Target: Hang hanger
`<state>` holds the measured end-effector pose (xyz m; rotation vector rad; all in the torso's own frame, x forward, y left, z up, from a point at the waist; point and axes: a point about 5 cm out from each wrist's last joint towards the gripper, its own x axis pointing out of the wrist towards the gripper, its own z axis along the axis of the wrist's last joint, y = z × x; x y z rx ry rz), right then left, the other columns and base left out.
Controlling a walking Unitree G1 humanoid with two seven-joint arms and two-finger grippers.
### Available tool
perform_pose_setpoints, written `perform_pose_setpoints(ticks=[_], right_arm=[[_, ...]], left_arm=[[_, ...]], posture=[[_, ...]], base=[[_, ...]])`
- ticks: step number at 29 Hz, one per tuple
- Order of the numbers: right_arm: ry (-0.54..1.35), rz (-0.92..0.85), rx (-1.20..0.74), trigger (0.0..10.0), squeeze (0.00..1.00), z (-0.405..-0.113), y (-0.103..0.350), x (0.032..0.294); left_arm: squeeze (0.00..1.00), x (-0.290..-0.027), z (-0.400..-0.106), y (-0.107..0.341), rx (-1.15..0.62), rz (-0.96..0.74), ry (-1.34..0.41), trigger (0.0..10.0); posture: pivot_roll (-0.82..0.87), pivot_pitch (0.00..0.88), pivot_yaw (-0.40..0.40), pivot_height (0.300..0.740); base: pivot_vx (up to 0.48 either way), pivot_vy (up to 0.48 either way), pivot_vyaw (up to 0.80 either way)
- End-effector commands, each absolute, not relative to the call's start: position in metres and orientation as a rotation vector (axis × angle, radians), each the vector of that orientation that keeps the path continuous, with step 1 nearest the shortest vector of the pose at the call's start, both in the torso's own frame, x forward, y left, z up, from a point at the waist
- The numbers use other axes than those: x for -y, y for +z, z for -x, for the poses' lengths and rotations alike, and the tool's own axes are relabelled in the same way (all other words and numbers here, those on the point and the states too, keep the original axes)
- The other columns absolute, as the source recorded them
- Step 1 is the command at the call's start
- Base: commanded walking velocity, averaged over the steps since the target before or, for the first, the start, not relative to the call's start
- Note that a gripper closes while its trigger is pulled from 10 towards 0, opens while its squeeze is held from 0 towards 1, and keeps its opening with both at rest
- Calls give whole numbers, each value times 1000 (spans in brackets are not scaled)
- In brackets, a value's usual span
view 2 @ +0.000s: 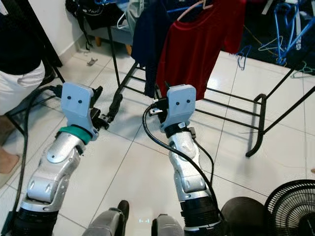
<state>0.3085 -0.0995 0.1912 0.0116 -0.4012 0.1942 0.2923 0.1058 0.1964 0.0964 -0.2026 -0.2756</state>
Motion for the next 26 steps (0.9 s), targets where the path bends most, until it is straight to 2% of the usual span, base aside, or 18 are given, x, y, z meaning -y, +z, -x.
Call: perform_pose_setpoints(ticks=[1,3,4,12,14,21,26], right_arm=[[129,-5,391,10000,0,-311,188,112],[106,0,389,10000,0,-312,188,116],[29,32,386,10000,0,-314,187,131],[-60,64,375,10000,0,-314,186,153],[-105,95,331,10000,0,-312,181,166],[-152,125,305,10000,0,-314,180,183],[-162,126,315,10000,0,-316,183,185]], left_arm=[[0,-104,-292,194,196,-104,-287,10000],[0,-104,-292,194,194,-105,-288,10000],[0,-104,-293,192,189,-107,-290,10000],[0,-102,-296,193,193,-109,-292,10000],[0,-100,-299,197,219,-122,-295,10000],[0,-97,-302,206,272,-159,-319,10000],[0,-94,-302,209,290,-167,-335,10000]], posture=[[-43,110,75,740],[-46,107,75,740],[-58,99,78,740],[-76,96,84,740],[-76,96,84,740],[-89,97,75,740],[-88,95,74,740]], base=[[465,0,0],[465,0,0],[465,0,0],[465,0,0],[465,0,0],[465,0,0],[465,0,0]])
